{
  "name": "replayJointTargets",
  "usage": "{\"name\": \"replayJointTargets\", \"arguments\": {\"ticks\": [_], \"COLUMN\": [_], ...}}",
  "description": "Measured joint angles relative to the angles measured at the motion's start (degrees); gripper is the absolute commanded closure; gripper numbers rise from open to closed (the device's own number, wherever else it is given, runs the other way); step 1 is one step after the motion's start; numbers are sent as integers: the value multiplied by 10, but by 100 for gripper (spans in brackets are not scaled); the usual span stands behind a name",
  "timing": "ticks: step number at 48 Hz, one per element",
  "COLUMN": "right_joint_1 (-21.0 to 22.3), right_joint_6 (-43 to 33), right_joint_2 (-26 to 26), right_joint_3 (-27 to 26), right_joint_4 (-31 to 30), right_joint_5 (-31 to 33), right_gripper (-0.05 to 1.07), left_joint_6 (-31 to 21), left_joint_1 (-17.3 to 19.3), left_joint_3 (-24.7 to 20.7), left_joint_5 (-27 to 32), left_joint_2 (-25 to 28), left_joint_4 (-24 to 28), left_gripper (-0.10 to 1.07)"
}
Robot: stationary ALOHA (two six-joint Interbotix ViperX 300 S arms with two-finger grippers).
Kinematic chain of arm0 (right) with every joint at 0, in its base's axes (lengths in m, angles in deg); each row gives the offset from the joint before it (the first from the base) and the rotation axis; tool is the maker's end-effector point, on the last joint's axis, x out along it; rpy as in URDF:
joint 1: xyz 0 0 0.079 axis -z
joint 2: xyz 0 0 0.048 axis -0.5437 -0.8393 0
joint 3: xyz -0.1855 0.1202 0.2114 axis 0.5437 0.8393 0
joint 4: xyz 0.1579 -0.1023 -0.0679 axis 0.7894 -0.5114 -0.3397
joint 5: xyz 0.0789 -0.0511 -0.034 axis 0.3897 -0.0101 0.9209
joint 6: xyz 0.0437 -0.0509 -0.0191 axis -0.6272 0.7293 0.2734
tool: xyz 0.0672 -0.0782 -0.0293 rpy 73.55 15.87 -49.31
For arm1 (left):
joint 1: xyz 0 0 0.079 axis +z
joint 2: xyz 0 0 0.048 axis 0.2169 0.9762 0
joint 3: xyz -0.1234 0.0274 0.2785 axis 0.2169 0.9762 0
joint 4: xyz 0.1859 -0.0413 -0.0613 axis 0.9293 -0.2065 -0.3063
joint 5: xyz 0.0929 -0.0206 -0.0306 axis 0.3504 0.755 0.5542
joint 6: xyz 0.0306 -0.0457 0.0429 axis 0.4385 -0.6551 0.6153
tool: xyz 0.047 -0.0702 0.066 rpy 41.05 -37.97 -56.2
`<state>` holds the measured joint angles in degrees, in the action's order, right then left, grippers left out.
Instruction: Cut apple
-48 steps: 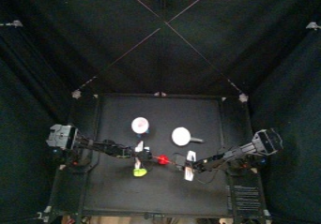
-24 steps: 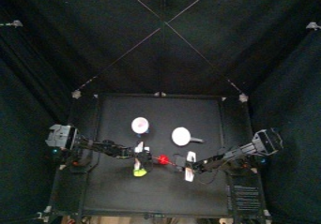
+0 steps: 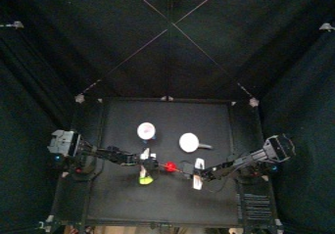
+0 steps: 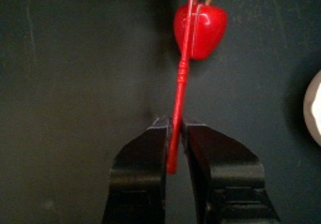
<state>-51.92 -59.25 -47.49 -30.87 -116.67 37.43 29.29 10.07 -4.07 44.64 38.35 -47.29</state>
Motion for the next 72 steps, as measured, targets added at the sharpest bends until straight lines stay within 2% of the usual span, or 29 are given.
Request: {"name": "replayJointTargets", "arguments": {"ticks": [38, 53, 72], "right_joint_1": [-1, -6, -8], "right_joint_6": [0, 0, -1], "right_joint_2": [-3, 0, -6], "right_joint_3": [0, -7, -10], "right_joint_4": [-1, -3, -4], "right_joint_5": [0, 1, 2], "right_gripper": [53, 53, 53], "left_joint_6": [0, 2, 2], "left_joint_1": [0, 0, 21], "left_joint_3": [0, 1, 0], "left_joint_5": [0, 1, -12], "left_joint_2": [7, -18, 2], "left_joint_4": [0, 1, 1], "left_gripper": [84, 84, 84]}}
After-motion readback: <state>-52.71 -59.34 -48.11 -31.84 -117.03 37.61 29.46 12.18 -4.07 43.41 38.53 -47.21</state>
